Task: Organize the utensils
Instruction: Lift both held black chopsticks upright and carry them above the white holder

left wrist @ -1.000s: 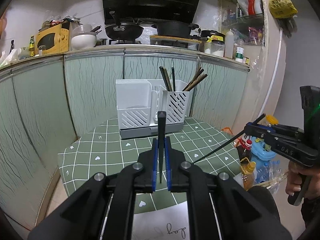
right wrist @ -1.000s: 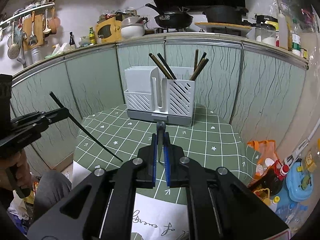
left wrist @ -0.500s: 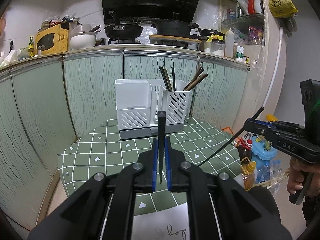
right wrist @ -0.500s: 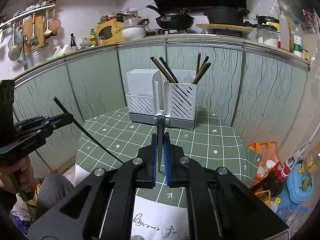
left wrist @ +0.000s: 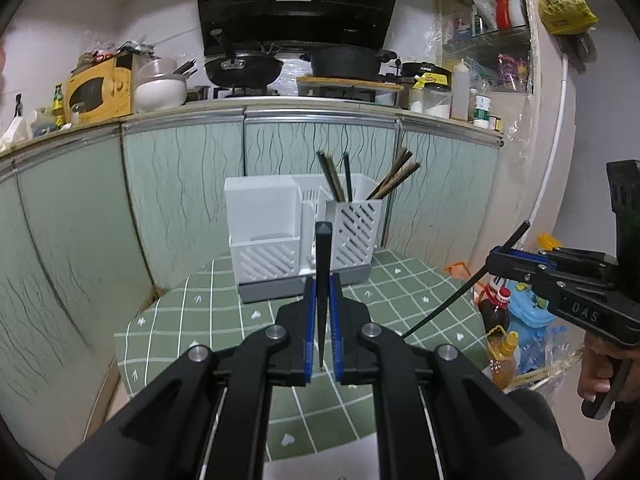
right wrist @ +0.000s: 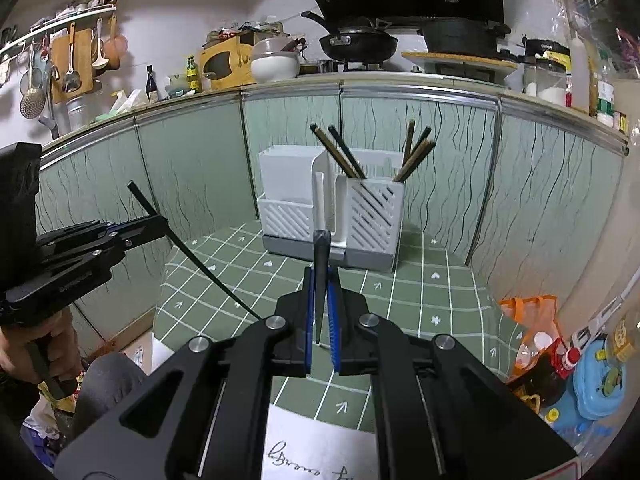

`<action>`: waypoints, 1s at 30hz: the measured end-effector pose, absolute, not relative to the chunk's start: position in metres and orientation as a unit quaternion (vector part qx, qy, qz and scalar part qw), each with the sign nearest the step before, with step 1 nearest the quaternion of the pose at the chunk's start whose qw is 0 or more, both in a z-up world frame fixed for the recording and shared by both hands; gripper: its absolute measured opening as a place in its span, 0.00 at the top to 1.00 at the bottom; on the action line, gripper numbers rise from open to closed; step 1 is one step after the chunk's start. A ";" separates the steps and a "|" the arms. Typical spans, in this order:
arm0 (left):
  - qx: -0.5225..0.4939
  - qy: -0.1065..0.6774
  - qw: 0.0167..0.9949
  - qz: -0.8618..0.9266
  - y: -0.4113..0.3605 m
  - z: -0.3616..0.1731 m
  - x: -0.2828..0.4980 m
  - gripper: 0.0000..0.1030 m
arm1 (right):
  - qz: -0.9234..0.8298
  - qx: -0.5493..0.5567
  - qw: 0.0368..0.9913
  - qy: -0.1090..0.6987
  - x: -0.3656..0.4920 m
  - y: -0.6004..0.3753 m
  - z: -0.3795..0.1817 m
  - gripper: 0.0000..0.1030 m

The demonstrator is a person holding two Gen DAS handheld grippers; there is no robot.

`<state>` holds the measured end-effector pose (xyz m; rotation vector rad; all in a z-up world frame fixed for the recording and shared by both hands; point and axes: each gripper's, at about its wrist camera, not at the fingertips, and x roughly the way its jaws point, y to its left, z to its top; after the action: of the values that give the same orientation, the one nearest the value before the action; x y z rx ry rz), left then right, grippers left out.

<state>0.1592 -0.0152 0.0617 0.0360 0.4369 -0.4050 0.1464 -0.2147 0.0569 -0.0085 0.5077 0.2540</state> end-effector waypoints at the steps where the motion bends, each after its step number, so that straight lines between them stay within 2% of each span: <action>1: 0.017 0.214 0.956 -0.202 -0.017 0.066 0.163 0.94 | 0.124 -0.007 0.961 0.249 0.148 -0.214 0.060 0.94; 15: 0.014 0.222 0.944 -0.243 -0.061 0.114 0.215 0.94 | 0.115 -0.004 0.963 0.243 0.193 -0.241 0.116 0.94; 30: 0.019 0.194 0.943 -0.270 -0.105 0.175 0.261 0.94 | 0.119 -0.003 0.967 0.227 0.248 -0.259 0.188 0.94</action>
<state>0.2607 -0.1051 0.1746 0.0389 0.3954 -0.5514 0.2481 -0.2589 0.1875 -0.0051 0.4597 0.2408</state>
